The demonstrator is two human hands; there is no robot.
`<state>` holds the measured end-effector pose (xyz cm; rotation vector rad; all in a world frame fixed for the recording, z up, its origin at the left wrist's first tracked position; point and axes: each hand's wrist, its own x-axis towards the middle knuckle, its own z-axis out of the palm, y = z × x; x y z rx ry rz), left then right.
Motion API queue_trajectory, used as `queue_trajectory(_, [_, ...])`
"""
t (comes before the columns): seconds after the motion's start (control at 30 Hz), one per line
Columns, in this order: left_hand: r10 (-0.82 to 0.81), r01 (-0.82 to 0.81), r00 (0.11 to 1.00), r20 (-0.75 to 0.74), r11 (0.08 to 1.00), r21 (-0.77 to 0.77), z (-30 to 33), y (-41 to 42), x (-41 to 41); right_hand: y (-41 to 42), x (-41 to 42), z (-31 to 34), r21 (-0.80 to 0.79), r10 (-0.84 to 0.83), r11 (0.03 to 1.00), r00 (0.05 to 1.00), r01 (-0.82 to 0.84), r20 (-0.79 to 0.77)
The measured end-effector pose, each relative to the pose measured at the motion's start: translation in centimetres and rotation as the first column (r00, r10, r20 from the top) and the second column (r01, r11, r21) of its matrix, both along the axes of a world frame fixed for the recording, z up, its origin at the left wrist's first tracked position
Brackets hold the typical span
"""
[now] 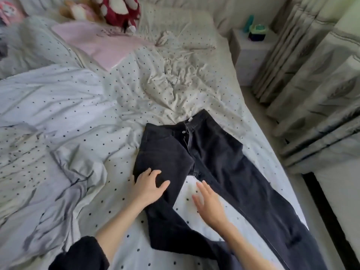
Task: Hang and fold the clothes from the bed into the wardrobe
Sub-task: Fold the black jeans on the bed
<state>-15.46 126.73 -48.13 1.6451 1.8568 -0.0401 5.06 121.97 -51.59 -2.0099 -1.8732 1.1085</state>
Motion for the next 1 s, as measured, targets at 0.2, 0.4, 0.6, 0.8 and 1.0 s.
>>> queue_trajectory(0.2, [-0.118,0.118,0.993,-0.010,0.983,0.139,1.1,-8.7,1.9,-10.6,0.9,1.8,-0.039,0.199,0.980,0.971,-0.195,0.131])
queue_trajectory(0.4, [-0.259,0.255,0.966,-0.016,0.935,0.246,1.4,-18.0,3.7,-17.4,2.1,3.6,-0.057,0.159,0.987,0.922,-0.148,0.353])
queue_trajectory(0.6, [-0.066,0.086,0.964,0.257,0.994,-0.069,-0.1,-28.7,5.1,-20.3,2.9,4.3,-0.078,0.077,0.996,0.834,-0.040,0.546])
queue_trajectory(0.8, [0.457,-0.250,0.673,0.582,0.881,-0.402,-1.0,-33.9,5.1,-23.0,1.9,8.8,-0.241,0.117,0.970,0.920,-0.025,0.375])
queue_trajectory(1.0, [0.591,-0.128,0.407,0.697,0.792,-0.597,-0.8,-35.9,5.6,-26.9,2.0,11.8,-0.243,0.105,0.967,0.988,-0.075,0.110])
